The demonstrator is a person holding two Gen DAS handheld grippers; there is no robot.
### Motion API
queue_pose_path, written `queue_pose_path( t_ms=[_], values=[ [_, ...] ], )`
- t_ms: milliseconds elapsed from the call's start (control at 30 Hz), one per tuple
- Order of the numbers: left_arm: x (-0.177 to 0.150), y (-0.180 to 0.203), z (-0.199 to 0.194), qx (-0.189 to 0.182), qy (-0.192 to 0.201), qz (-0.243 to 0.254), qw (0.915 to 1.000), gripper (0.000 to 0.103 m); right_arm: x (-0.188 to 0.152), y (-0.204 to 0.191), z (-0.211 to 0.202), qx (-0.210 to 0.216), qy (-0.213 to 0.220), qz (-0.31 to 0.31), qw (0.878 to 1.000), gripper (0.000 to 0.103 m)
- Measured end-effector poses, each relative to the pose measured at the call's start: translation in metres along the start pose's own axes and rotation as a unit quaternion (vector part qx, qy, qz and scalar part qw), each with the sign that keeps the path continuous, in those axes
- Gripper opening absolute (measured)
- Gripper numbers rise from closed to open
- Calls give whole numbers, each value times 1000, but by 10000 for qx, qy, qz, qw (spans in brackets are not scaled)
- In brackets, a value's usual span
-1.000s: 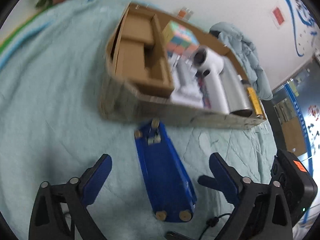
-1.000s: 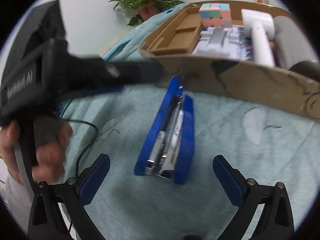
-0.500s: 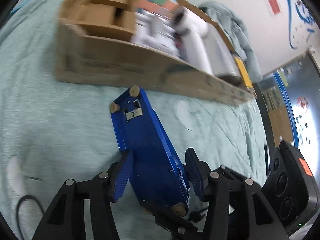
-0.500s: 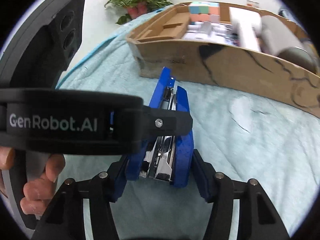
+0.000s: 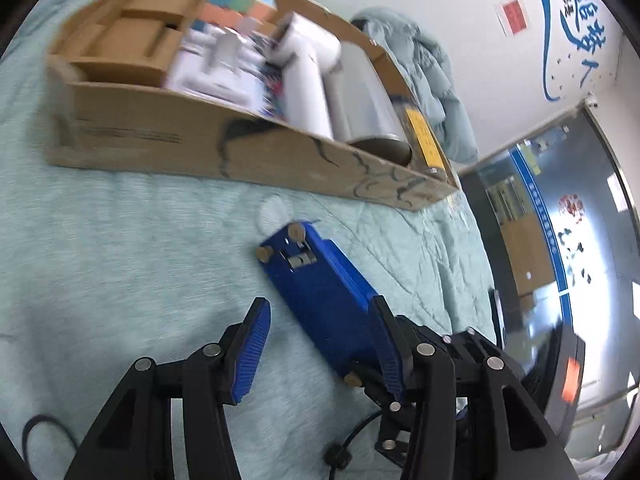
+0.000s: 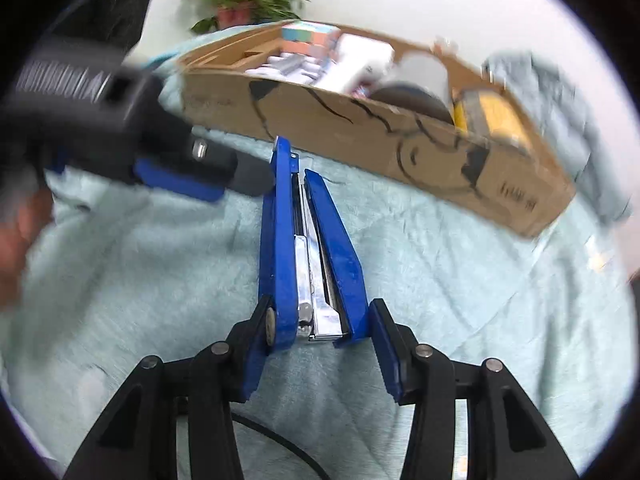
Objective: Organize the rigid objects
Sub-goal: 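Grasp the blue stapler with both grippers and lift it upright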
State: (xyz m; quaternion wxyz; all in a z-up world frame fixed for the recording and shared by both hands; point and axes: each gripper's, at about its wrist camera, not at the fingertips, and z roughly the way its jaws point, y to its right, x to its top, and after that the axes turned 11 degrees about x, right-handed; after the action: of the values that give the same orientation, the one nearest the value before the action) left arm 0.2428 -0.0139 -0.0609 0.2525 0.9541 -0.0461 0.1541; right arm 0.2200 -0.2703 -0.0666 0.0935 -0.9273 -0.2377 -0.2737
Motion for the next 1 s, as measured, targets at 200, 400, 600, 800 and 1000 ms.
queue_pose_path(
  t_ms=[200,400,600,800,1000],
  values=[
    [-11,-39,-39,260,277,-361,9986,64,-9,-77,4,-1311,307,-1896,9726,54],
    [-31,-59,-55,232,305,-534,9978,86,-9,-64,-48,760,1135,-1113,9844,82],
    [-44,-41,-26,18,0,-549,9985,88,14,-25,-20,1548,622,190,9858,82],
    [-49,-33,-5,-45,-227,-572,9981,88,9,-48,11,1763,142,94,9842,58],
    [-49,-28,3,38,-225,-524,9984,88,7,-57,15,1446,115,119,9893,58]
  ],
)
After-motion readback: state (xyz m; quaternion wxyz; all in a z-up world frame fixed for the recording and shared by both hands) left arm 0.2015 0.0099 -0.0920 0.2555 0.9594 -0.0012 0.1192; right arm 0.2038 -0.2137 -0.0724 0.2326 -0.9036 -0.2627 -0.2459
